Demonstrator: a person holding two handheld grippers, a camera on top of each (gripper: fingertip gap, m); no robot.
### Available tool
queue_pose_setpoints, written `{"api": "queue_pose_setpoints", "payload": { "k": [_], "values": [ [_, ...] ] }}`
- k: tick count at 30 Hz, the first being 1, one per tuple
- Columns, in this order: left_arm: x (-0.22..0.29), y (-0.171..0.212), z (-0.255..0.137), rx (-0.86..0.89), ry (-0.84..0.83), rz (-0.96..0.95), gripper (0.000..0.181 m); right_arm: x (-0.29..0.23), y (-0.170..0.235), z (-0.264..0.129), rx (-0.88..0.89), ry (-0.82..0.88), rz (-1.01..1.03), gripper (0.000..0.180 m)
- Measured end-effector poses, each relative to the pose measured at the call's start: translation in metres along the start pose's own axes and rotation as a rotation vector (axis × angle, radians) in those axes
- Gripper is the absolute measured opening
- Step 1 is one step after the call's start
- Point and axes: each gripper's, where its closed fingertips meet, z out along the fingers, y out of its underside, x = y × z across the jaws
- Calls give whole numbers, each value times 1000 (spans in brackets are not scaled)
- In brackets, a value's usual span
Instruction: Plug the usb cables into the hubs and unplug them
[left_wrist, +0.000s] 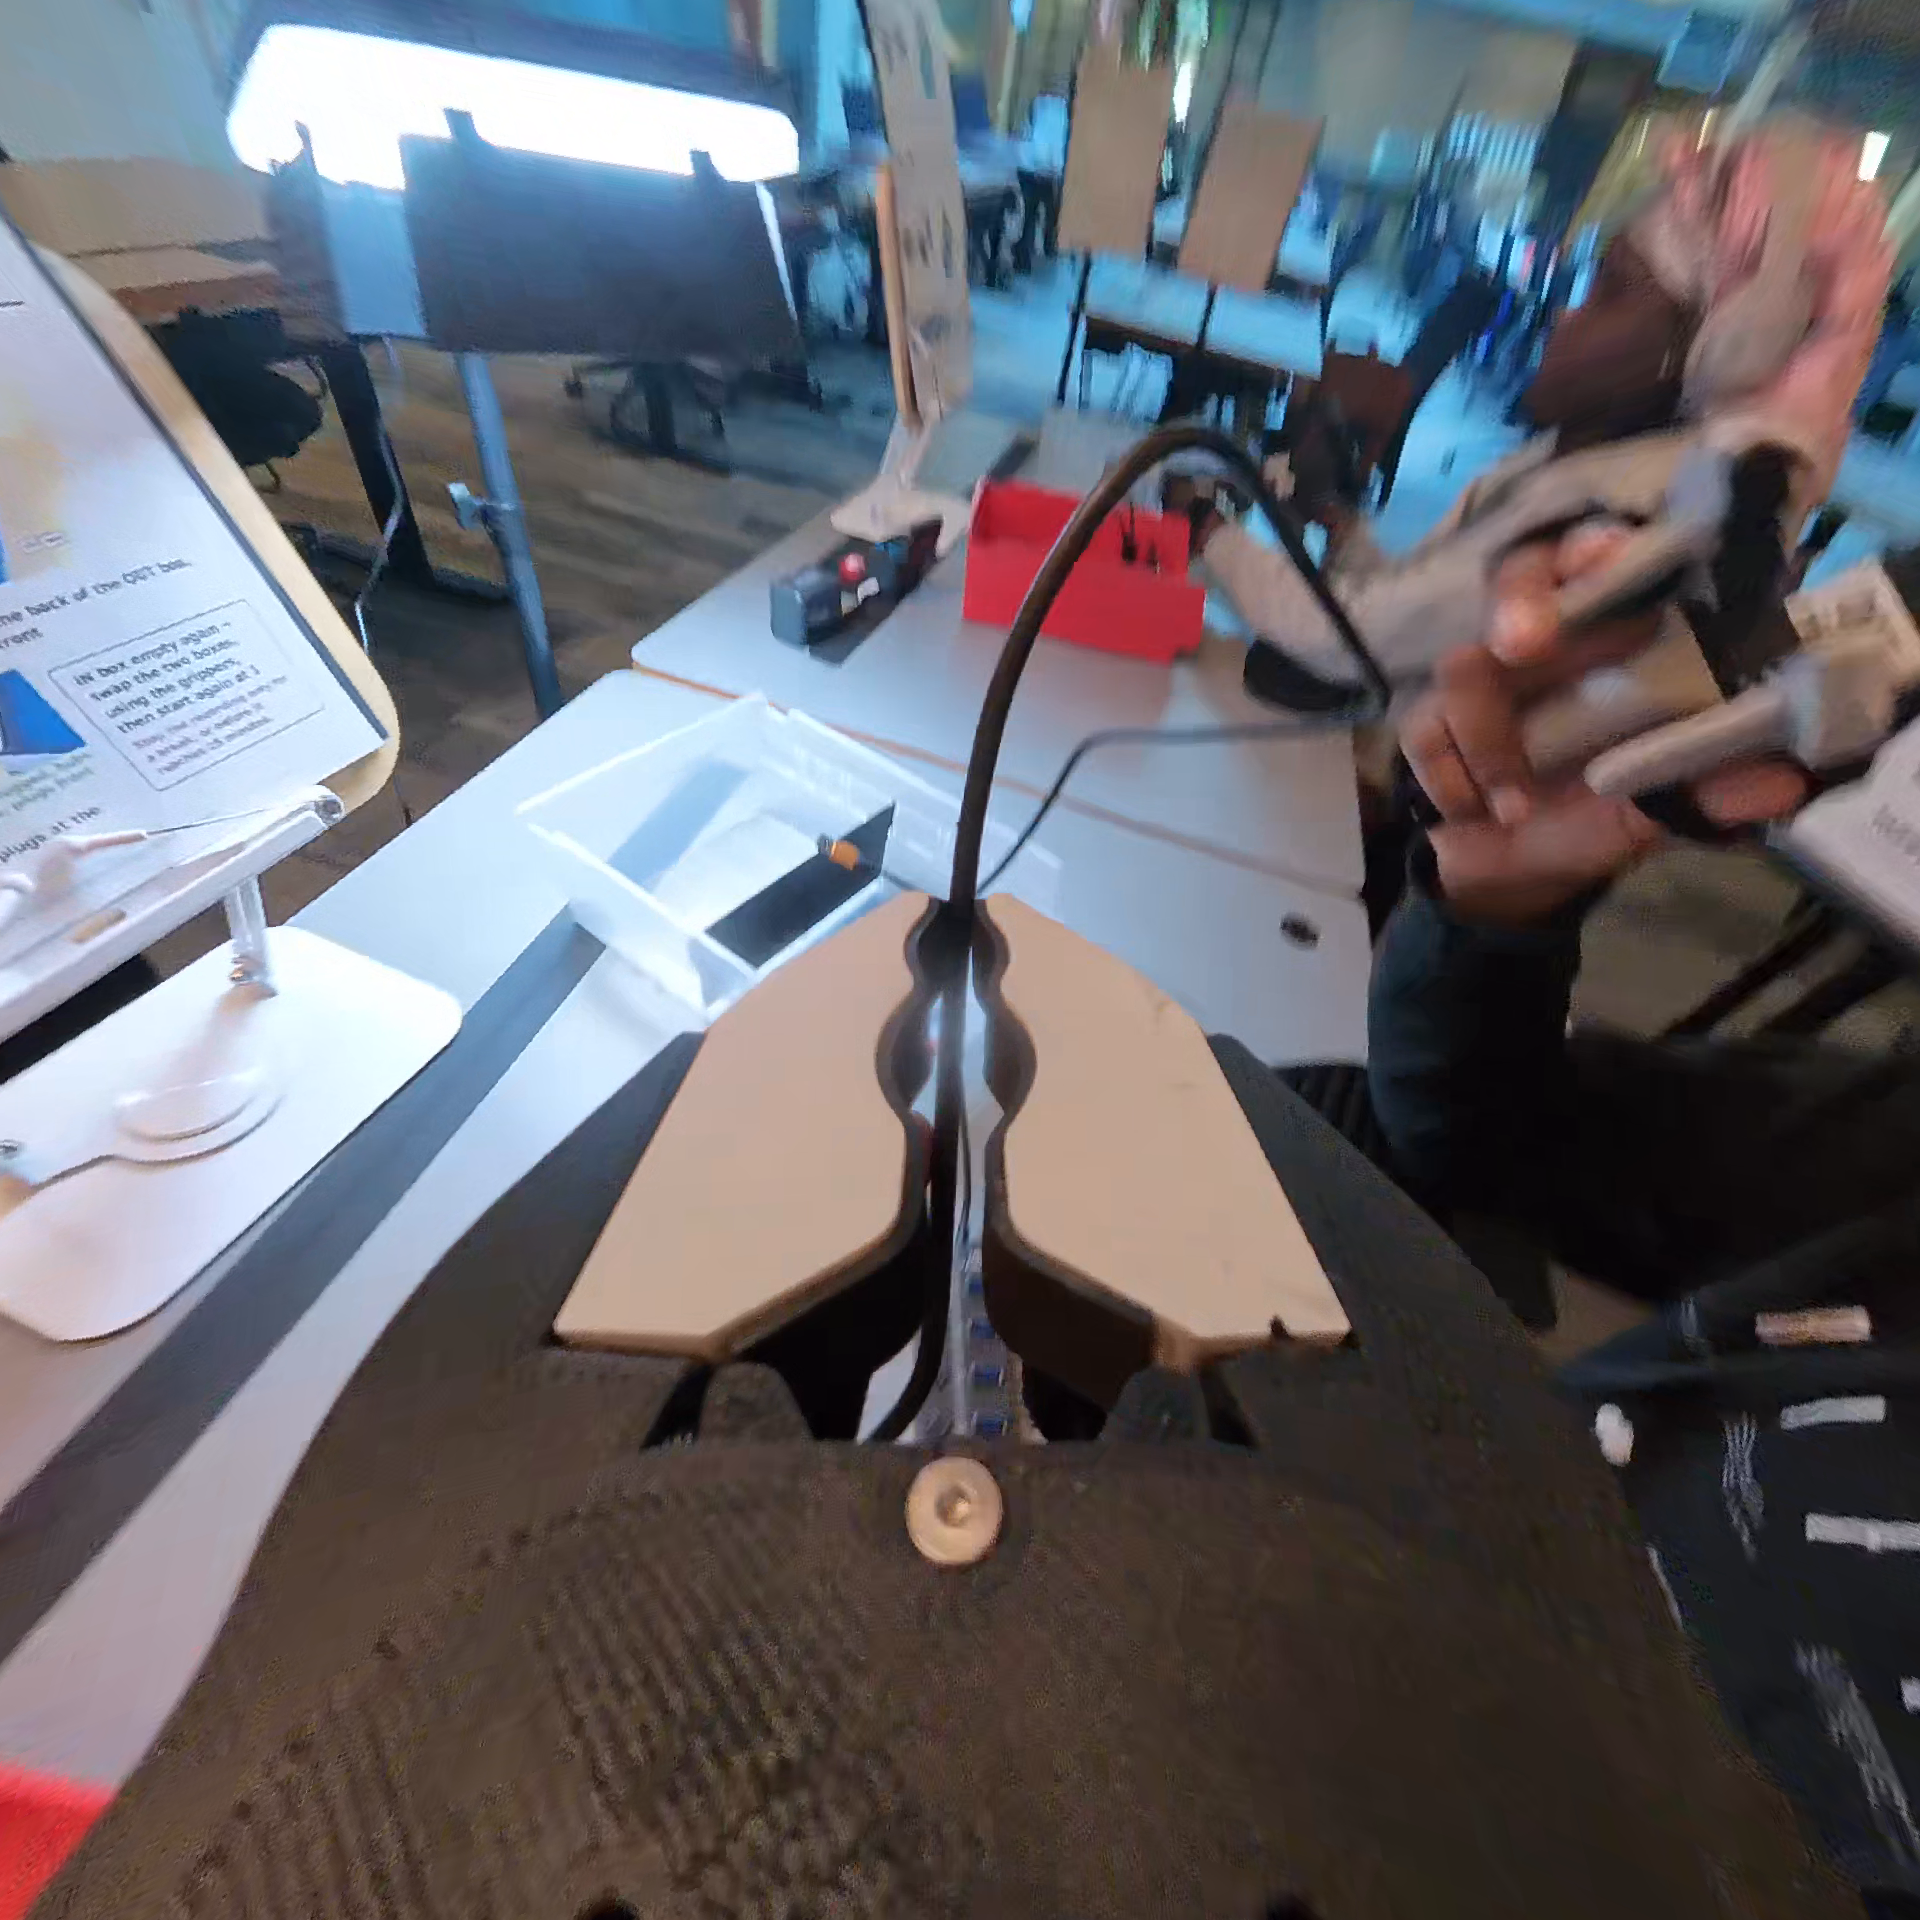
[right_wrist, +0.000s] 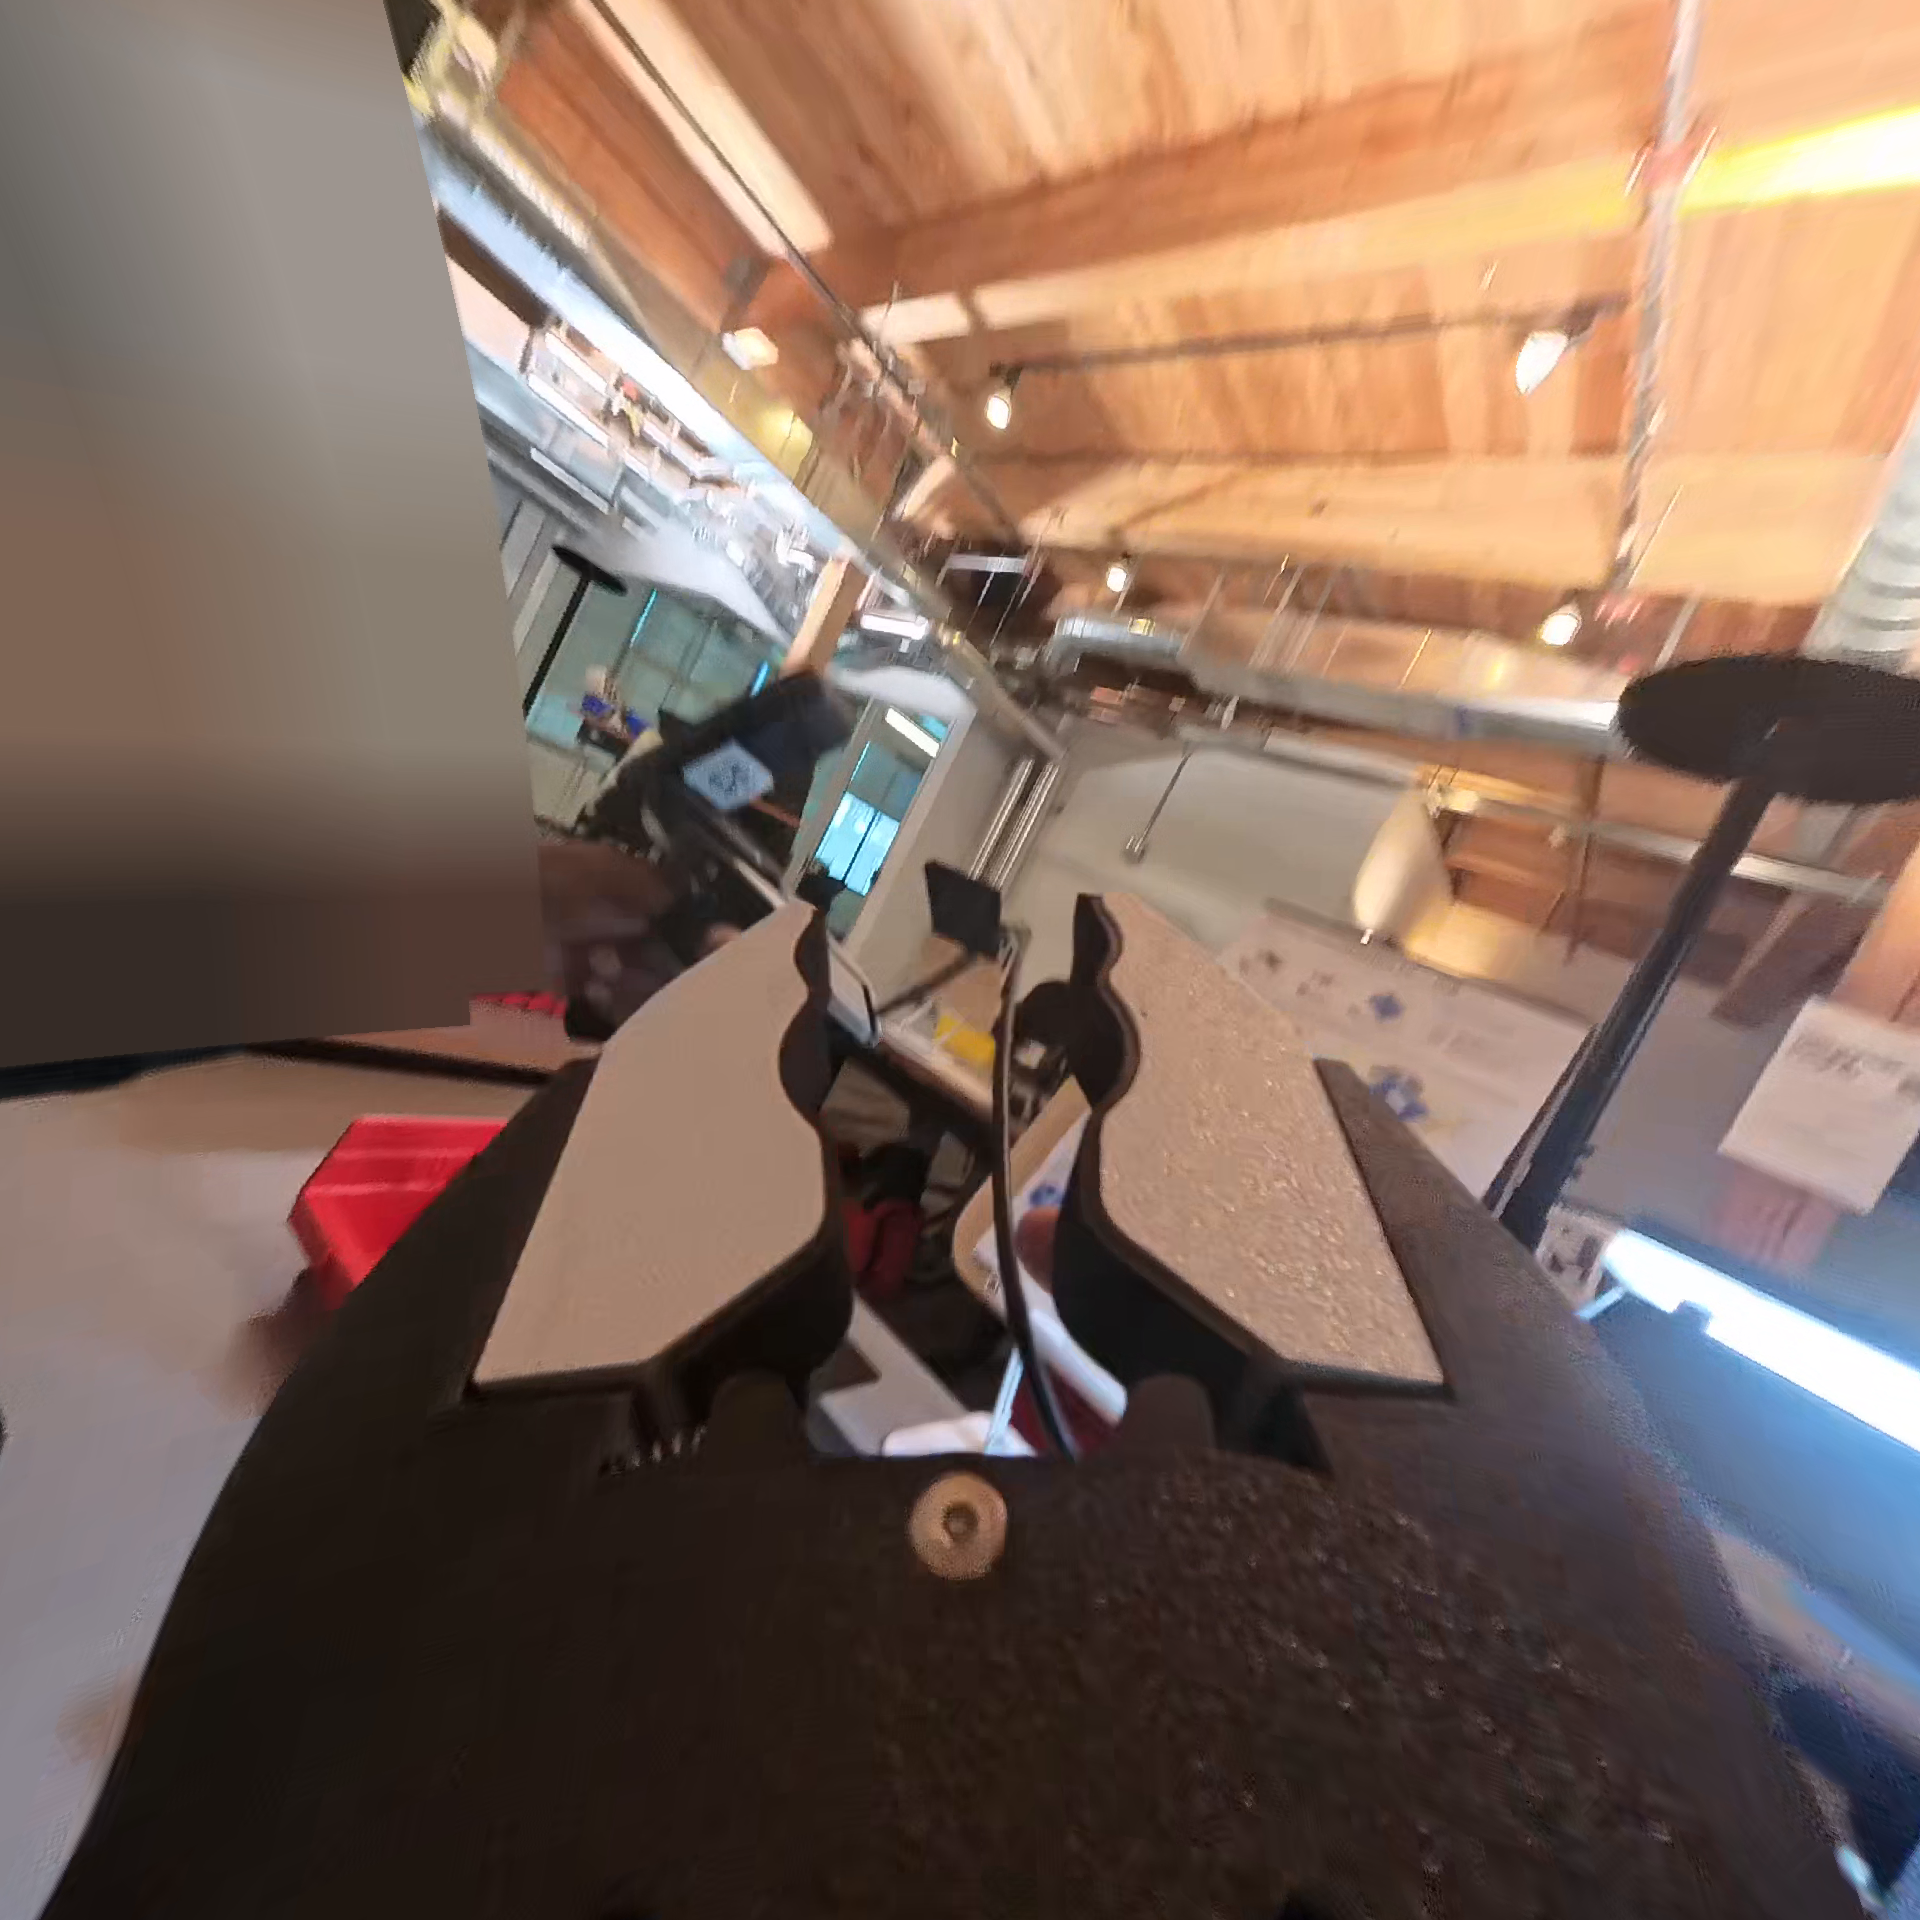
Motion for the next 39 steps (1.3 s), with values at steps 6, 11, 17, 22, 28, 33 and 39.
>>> {"api": "queue_pose_setpoints", "payload": {
  "k": [6,11,17,22,28,33,39],
  "values": [
    [-22,-3,11,122,3,-116,5,-78,34,19,-145,-317,28,22],
    [6,0,32,71,53,-43,5,-115,173,73,-388,-322,196,45],
    [49,20,57,28,158,-23,5,-128,216,101,-295,-280,528,33],
    [49,3,43,108,189,-23,5,-124,189,83,-216,-372,377,4],
    [34,1,-5,135,134,144,39,-97,157,70,-264,-416,383,4],
    [25,83,-11,-85,125,262,51,-64,129,56,-254,-414,497,5],
    [45,176,42,-219,236,281,63,-66,132,50,-299,-467,624,4]
  ]
}}
